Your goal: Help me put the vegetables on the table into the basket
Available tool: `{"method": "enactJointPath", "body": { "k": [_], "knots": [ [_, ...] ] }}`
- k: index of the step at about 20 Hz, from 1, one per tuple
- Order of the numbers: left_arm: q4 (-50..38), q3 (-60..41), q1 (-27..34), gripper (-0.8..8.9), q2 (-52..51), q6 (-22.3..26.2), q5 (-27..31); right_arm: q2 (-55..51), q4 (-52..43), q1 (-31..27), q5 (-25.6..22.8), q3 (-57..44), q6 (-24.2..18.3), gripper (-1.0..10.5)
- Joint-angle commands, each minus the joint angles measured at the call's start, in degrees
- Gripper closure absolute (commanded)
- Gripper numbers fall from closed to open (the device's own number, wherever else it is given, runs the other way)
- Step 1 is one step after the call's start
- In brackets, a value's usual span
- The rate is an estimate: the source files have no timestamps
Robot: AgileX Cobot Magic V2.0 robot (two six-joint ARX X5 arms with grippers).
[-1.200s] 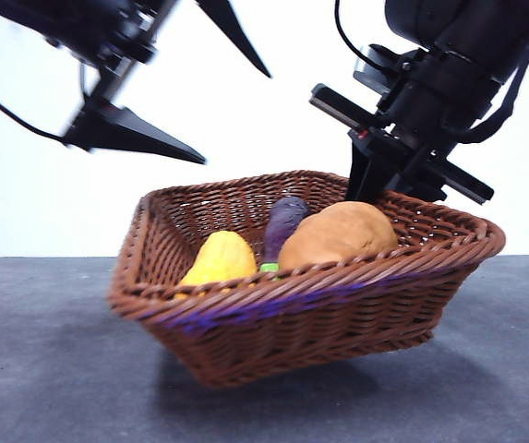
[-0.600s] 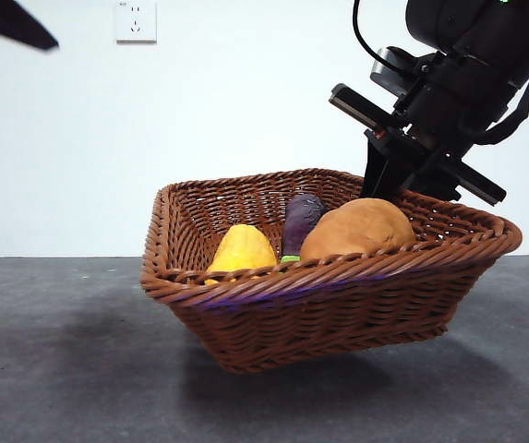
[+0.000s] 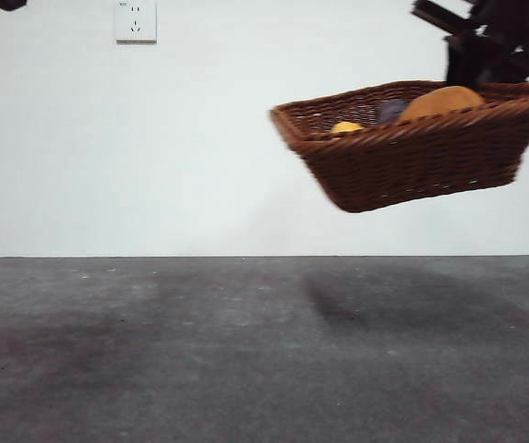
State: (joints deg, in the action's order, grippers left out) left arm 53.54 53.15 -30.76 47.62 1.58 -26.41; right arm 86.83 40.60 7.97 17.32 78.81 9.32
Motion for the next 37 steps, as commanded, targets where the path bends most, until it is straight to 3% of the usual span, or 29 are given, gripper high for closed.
{"method": "enactJointPath", "body": {
  "k": [1,6,14,20,27,30,33,35,37],
  "knots": [
    [0.0,0.0,0.1,8.20,0.0,2.0,1.2,-0.1,1.1,-4.0,0.4,0.1,-2.5,9.6],
    [-1.8,0.0,0.1,8.20,0.6,1.9,1.1,3.0,0.9,-8.7,2.1,0.0,-6.1,9.6],
    [-2.8,0.0,0.1,8.20,2.8,1.9,1.0,17.3,-1.9,-9.1,3.1,0.0,-8.4,9.6],
    [-4.1,0.0,0.1,8.20,5.8,1.9,1.0,21.8,-2.4,-9.3,3.0,-1.0,-8.4,9.6],
    [-5.2,0.0,0.1,8.20,6.3,1.9,1.0,21.8,-7.9,-9.6,1.7,-8.4,-7.8,9.6],
    [-5.2,0.0,0.1,8.20,6.3,1.9,0.9,21.8,-8.5,-9.6,-1.8,-8.5,-8.2,9.6],
    [-5.2,0.0,0.1,8.20,6.3,1.9,0.9,21.8,-9.9,-9.6,-1.7,-8.5,-8.3,9.3],
    [-5.1,0.0,0.1,8.20,6.3,1.9,0.9,21.8,-11.1,-9.5,-1.7,-8.5,-8.6,7.4],
    [-5.1,0.0,0.1,8.20,6.3,1.9,0.9,21.7,-12.0,-9.5,-1.3,-8.2,-9.5,6.8]
  ]
}}
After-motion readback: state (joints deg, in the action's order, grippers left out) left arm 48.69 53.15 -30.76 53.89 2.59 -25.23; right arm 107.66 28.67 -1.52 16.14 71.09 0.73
